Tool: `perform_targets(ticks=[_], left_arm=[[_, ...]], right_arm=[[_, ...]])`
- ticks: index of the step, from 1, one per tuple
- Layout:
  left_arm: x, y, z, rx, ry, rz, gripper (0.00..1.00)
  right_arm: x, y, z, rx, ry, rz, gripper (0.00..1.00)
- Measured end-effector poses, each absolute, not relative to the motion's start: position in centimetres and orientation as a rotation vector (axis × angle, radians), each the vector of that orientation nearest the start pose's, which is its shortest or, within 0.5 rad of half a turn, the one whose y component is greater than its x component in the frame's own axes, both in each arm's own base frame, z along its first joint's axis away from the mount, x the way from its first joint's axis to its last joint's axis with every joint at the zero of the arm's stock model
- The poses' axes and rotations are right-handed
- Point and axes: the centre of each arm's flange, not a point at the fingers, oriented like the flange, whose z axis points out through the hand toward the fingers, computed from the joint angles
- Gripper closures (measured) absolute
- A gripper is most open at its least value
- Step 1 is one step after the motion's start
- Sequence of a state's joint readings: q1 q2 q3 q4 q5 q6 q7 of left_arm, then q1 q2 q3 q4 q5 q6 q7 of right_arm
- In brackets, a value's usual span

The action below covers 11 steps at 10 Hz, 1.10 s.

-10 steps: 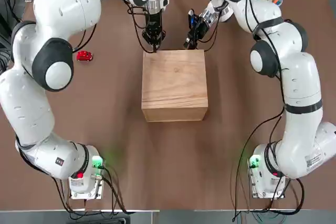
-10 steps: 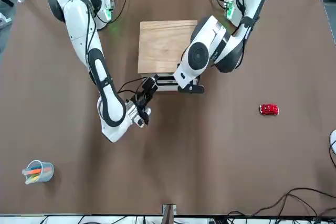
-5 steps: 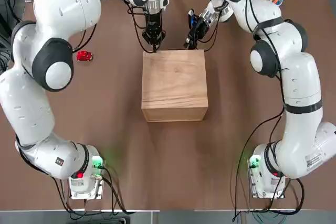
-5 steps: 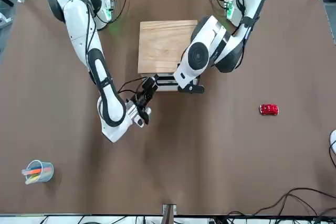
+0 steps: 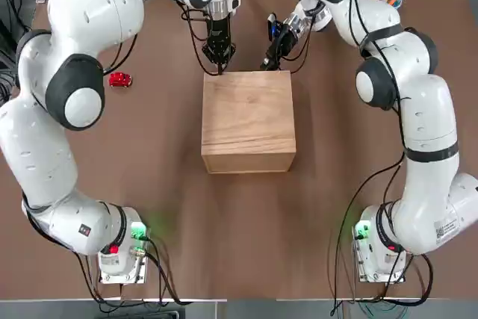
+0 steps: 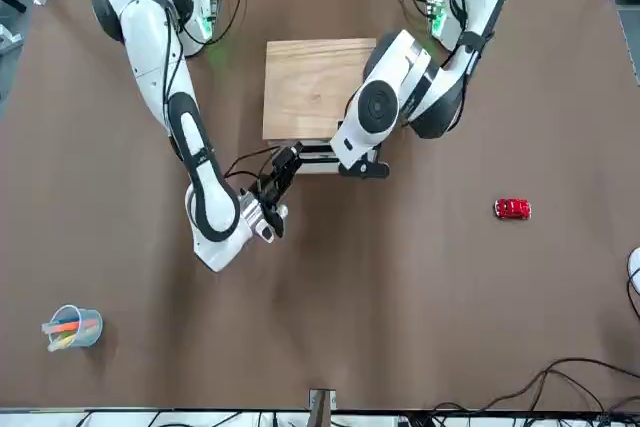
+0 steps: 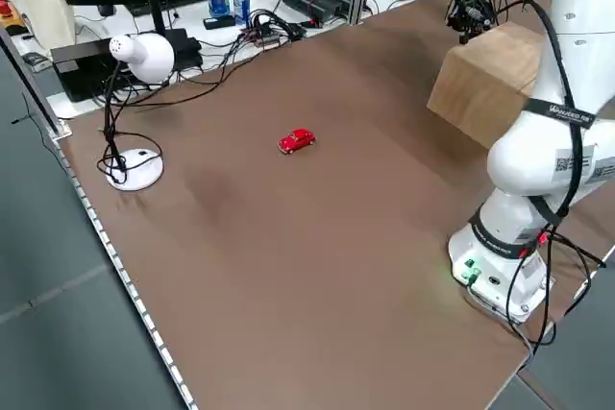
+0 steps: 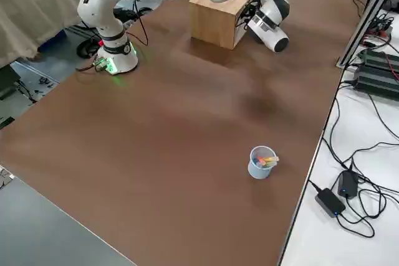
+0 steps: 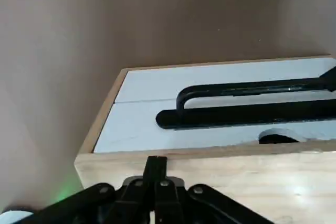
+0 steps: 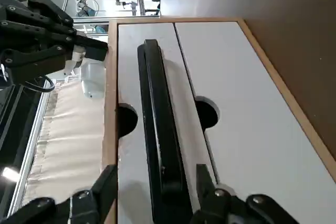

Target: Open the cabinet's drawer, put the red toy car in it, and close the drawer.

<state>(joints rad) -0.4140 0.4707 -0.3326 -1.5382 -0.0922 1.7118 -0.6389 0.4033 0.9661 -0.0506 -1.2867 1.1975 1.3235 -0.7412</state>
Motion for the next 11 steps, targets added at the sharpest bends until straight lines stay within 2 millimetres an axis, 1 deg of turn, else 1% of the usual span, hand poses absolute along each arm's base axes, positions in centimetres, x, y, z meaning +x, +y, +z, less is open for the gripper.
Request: perform_targets(ticks=[1, 4, 5, 8, 9, 11], left_arm=[[49.17, -42.78, 37.67, -3.100, 0.106, 0.570, 0.99], [49.17, -42.78, 37.67, -3.100, 0.106, 0.570, 0.99], [49.17, -42.78, 37.67, -3.100, 0.107, 0.570, 0.99], [49.17, -42.78, 37.67, -3.100, 0.106, 0.570, 0.99], [49.17, -42.78, 37.67, -3.100, 0.106, 0.570, 0.99], [49.18, -42.77, 37.67, -3.100, 0.106, 0.570, 0.99]], right_arm=[[58.67, 35.01, 18.96, -1.638, -0.669, 0.613, 0.35], [58.47, 35.33, 18.95, -1.637, -0.674, 0.617, 0.38], [58.39, 35.50, 18.94, -1.638, -0.676, 0.618, 0.46], [58.39, 35.61, 18.82, -1.643, -0.677, 0.613, 0.48], [58.42, 35.61, 18.78, -1.646, -0.679, 0.608, 0.53], [58.51, 35.56, 18.47, -1.654, -0.680, 0.597, 0.69]])
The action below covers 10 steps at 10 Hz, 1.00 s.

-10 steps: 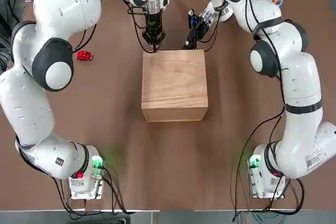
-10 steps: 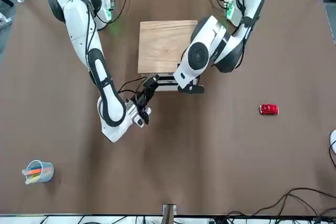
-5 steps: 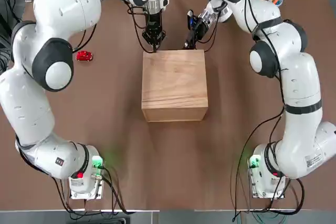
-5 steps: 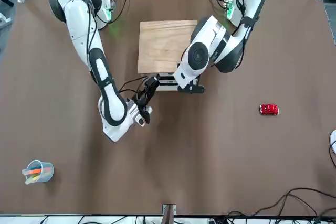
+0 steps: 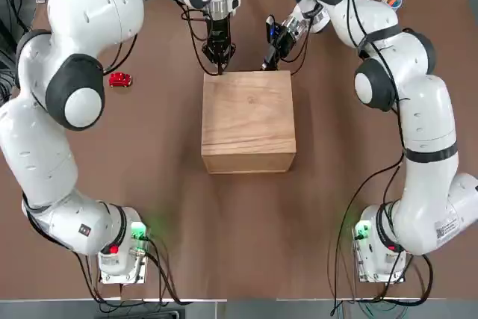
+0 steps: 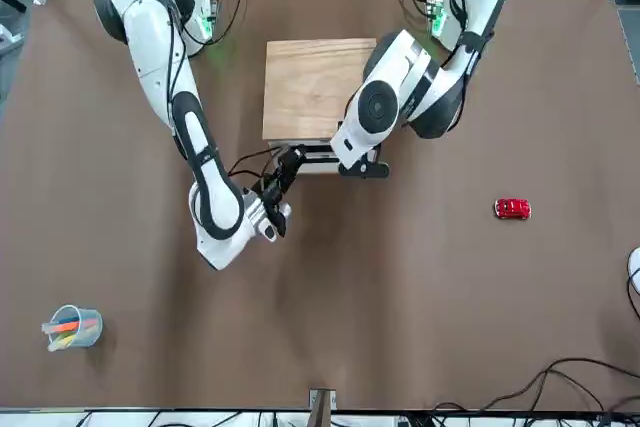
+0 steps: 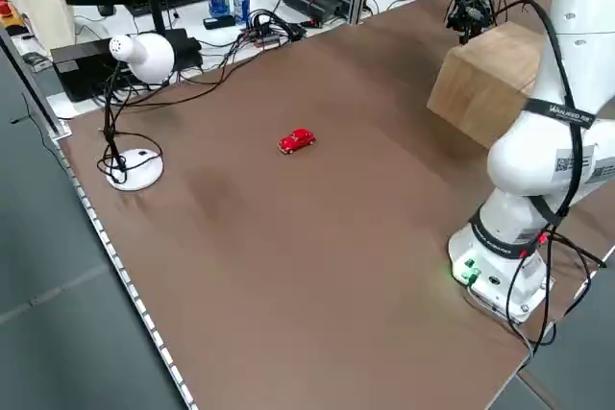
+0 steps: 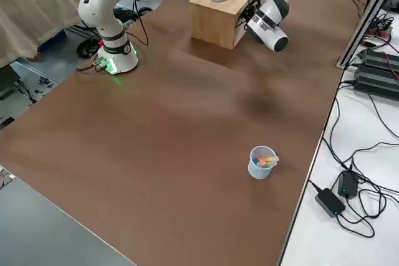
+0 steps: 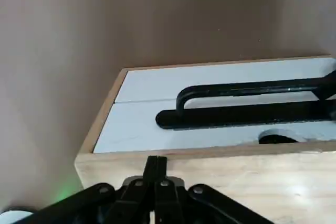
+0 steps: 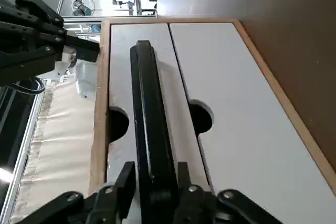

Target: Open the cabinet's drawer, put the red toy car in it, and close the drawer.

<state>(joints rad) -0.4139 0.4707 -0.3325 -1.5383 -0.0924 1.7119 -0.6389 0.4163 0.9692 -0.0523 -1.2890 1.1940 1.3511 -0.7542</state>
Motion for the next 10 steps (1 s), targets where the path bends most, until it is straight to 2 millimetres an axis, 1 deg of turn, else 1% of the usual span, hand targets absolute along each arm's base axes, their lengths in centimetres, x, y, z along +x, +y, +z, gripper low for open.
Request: perform_targets(ticks=[5, 10], left_arm=[[49.21, -42.73, 37.66, -3.100, 0.105, 0.571, 0.99], [49.47, -42.38, 37.56, -3.099, 0.096, 0.572, 0.99]], right_arm=[[58.77, 35.42, 18.52, -1.663, -0.676, 0.586, 0.76], [58.95, 35.82, 18.45, -1.680, -0.690, 0.550, 0.81]])
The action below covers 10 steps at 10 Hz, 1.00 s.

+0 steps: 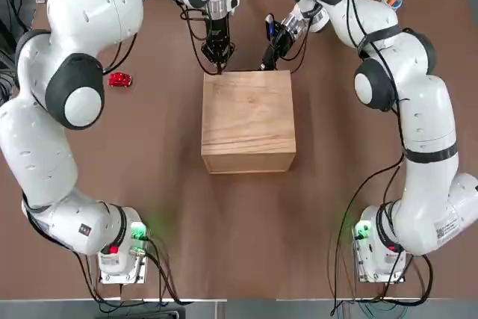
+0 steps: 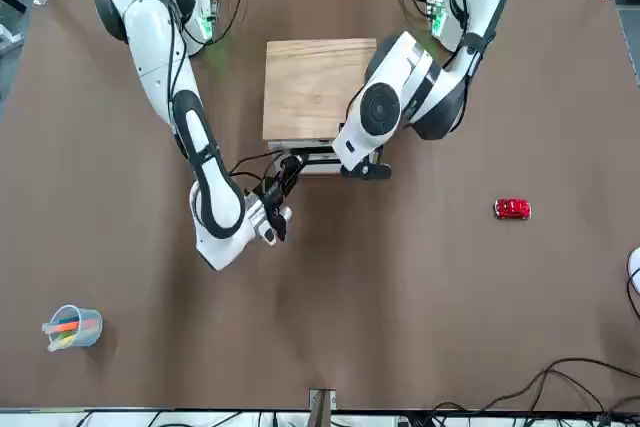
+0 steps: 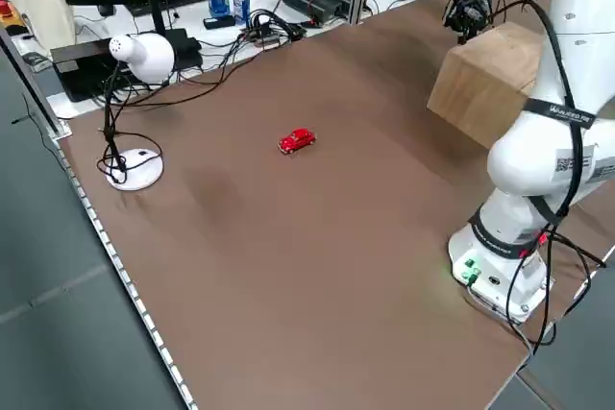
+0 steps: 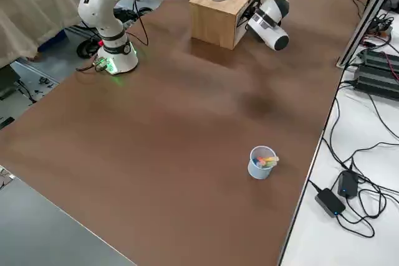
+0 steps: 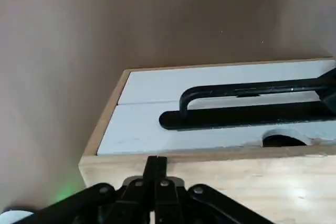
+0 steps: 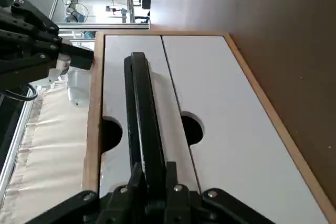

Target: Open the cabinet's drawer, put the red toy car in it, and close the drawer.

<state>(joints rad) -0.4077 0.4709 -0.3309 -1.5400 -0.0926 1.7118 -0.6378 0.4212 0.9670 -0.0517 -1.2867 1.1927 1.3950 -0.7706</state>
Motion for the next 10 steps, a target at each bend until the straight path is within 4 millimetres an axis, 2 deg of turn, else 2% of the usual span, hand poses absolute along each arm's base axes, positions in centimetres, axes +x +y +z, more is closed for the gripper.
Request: perform_targets(ticks=[4, 10], left_arm=[[49.5, -42.4, 37.6, -3.100, 0.095, 0.573, 0.99], [50.1, -41.7, 37.6, -3.106, 0.086, 0.572, 0.99]], right_arm=[[59.0, 35.8, 18.5, -1.680, -0.697, 0.542, 0.81], [60.2, 35.5, 19.0, -1.730, -0.689, 0.475, 0.81]])
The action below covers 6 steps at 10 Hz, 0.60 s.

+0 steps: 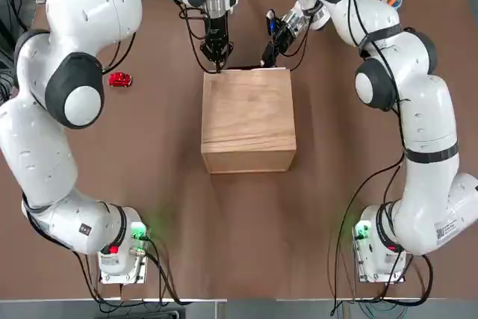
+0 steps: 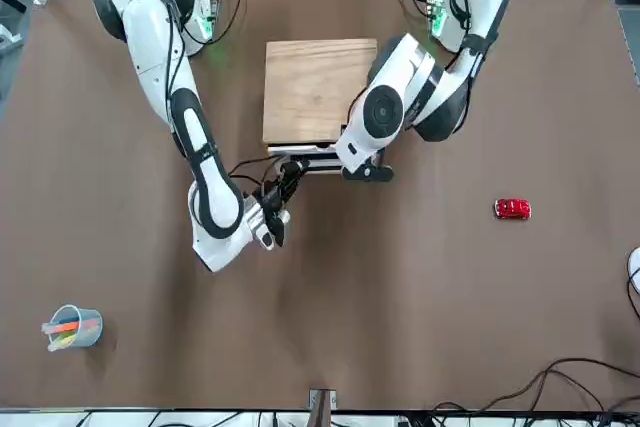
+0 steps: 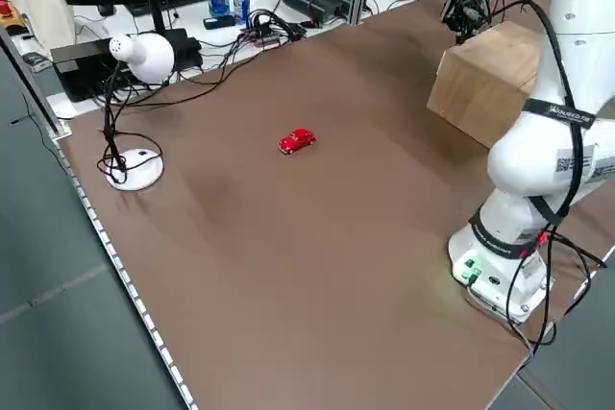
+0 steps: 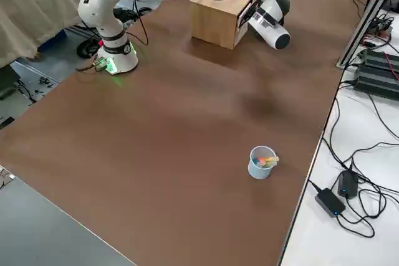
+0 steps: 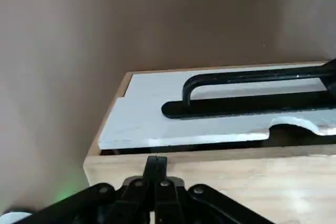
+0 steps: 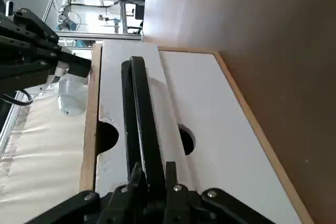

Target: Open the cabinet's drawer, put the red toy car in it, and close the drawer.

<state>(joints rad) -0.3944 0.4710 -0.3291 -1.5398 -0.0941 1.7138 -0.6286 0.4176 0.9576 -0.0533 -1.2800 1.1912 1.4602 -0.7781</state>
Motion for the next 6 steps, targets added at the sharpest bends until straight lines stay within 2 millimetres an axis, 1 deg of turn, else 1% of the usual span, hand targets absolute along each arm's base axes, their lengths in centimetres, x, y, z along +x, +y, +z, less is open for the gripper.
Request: perform_targets(ticks=[6], left_arm=[[50.20, -41.55, 37.57, -3.107, 0.083, 0.572, 0.99]], right_arm=[[61.09, 35.25, 19.49, -1.762, -0.683, 0.424, 0.81]])
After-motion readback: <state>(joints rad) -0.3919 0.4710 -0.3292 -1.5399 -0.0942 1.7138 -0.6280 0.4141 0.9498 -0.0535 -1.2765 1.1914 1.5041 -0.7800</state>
